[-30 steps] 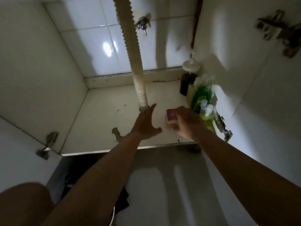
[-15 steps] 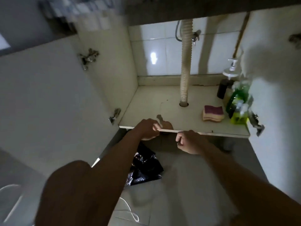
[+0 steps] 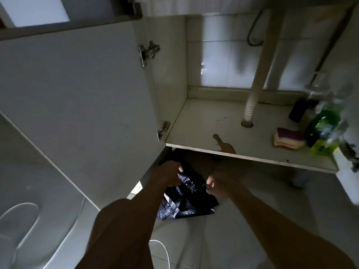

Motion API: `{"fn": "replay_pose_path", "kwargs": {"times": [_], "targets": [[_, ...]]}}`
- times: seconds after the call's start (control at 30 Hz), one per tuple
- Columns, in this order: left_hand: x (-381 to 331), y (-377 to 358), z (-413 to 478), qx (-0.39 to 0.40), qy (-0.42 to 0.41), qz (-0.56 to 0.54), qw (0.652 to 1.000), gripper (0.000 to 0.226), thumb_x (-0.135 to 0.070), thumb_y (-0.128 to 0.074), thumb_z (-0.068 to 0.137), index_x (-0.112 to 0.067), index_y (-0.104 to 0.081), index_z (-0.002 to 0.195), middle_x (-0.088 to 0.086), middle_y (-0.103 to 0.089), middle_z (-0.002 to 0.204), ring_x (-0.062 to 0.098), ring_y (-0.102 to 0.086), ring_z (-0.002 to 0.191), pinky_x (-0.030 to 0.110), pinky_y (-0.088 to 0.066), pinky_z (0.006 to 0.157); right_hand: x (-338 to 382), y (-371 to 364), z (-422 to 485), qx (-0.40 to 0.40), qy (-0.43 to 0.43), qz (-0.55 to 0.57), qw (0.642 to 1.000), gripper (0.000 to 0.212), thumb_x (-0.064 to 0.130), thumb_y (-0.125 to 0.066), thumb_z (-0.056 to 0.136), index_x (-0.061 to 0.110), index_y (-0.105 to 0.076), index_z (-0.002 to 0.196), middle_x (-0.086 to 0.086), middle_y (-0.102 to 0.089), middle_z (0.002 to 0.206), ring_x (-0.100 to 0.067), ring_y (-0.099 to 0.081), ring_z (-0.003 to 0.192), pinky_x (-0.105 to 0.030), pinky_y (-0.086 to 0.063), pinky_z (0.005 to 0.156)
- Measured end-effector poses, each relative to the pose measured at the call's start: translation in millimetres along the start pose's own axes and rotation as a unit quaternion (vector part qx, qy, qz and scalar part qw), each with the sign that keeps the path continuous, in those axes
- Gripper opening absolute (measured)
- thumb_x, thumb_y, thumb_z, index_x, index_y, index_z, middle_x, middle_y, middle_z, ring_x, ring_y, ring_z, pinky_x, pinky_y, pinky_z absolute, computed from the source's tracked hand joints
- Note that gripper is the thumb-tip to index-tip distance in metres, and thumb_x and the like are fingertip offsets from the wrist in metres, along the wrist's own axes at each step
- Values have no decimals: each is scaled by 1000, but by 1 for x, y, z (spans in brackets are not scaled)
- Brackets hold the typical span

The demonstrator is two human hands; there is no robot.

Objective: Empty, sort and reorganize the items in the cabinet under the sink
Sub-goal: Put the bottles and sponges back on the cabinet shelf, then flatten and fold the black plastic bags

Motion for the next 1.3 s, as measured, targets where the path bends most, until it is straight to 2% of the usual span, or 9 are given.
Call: {"fn": "replay_pose_path", "kwargs": {"times": [0.17,0.33,0.5,0.6,0.77,0.9,1.07,1.17,1.3], "targets": [[16,-37,31,-53,-32,77,995,67,-29,-73,75,-30,-47,137,2,-42,143,28,-42,130,49,-45,99,0,-39,31,-36,-38,48,997,69,44,-65,87,28,-37,148,-1,-48,144,-23,-48,131,-36,-43,104],[32,-56,60,-104,-54,192,974,36,-28,-60,87,-34,-57,123,-4,-58,126,24,-51,117,41,-43,89,2,-79,55,-40,-39,69,996,72,42,-63,91,33,-29,153,1,-35,155,-22,-40,139,-37,-41,108],[53,-49,79,-108,-101,92,985,21,-38,-59,89,-33,-75,101,-9,-72,106,18,-65,102,33,-51,84,8,-97,68,-127,-47,86,987,29,41,-63,90,27,-62,116,0,-60,119,-19,-59,111,-36,-51,90],[59,-38,79,-107,-127,23,986,22,-35,-57,95,-30,-76,104,-9,-73,109,17,-66,103,32,-51,88,11,-99,65,-171,-42,138,975,16,43,-68,87,29,-60,91,8,-63,98,-13,-63,93,-35,-54,79],[62,-19,74,-145,-148,-35,978,21,-19,-58,97,-14,-77,105,7,-74,107,25,-67,96,25,-44,83,19,-85,58,-225,-48,222,948,41,37,-74,86,22,-55,118,0,-68,99,-16,-66,85,-33,-53,75],[65,7,60,-225,-139,-142,954,12,-14,-76,82,-14,-80,92,5,-75,98,19,-69,88,24,-50,84,29,-73,60,-208,-38,209,955,62,36,-73,88,21,-47,142,-9,-63,124,-23,-62,110,-35,-50,90],[71,23,48,-207,-116,-184,954,14,-16,-88,69,-16,-80,81,0,-73,89,9,-65,78,26,-53,79,7,-78,53,-156,-215,138,954,106,55,-80,70,20,-24,151,-17,-33,150,-39,-34,139,-49,-37,109],[77,30,43,-184,-107,-189,959,13,-16,-87,70,-14,-79,81,0,-74,85,6,-62,74,23,-51,76,-9,-81,47,-137,-255,286,913,80,33,-79,82,2,-39,144,-18,-49,140,-36,-50,129,-42,-43,107],[82,37,41,-182,-90,-136,970,6,-16,-78,81,-13,-79,87,3,-76,91,12,-67,81,18,-44,72,-17,-72,44,-198,-270,363,870,46,30,-78,84,2,-63,116,-15,-68,110,-34,-65,106,-36,-51,88]]}}
Point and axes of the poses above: each hand's wrist, its own z-axis towards the middle knuckle, its own y-axis out of the back of the hand, x = y × z, the point moved 5 cm from there along z, towards the middle knuckle
